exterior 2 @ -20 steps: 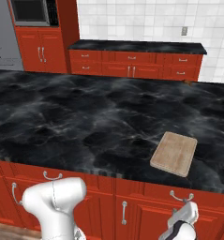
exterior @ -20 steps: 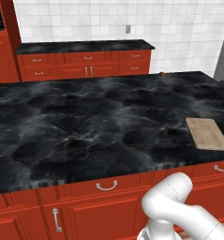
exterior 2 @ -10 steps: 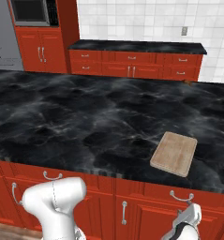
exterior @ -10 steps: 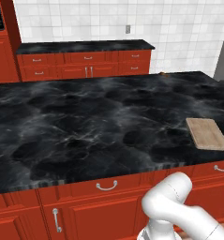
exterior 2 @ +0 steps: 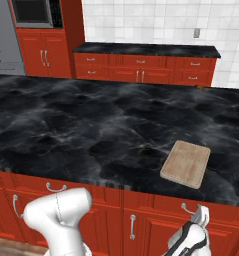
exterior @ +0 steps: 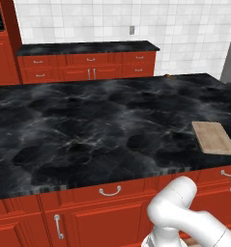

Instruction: Open the drawer on the right and place the cutting tools on the cutting board.

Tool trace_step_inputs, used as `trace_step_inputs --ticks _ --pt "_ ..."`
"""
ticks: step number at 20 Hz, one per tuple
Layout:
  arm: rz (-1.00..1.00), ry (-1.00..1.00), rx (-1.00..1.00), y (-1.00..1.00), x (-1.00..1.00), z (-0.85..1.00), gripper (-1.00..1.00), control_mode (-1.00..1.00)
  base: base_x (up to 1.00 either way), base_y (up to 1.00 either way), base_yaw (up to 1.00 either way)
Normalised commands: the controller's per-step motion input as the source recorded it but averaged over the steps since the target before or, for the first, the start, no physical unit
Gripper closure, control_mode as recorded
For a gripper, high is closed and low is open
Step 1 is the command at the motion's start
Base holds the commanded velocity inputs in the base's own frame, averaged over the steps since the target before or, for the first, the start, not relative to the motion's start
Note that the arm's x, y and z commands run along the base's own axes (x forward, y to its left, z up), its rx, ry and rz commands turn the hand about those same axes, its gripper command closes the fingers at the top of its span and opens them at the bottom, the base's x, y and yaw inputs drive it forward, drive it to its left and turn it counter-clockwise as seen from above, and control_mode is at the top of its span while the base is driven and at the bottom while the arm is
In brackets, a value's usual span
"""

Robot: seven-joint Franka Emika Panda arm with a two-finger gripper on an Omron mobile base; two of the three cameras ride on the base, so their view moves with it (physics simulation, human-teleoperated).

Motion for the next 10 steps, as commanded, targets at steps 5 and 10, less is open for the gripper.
trace_step_inputs --ticks 5,10 --pt "0.0 0.0 0.0 0.0 0.07 -0.32 -1.0 -1.0 0.0 0.0 0.0" --pt "0.0 0.0 0.0 -0.07 0.11 -0.31 -1.0 -1.0 0.0 0.0 0.0"
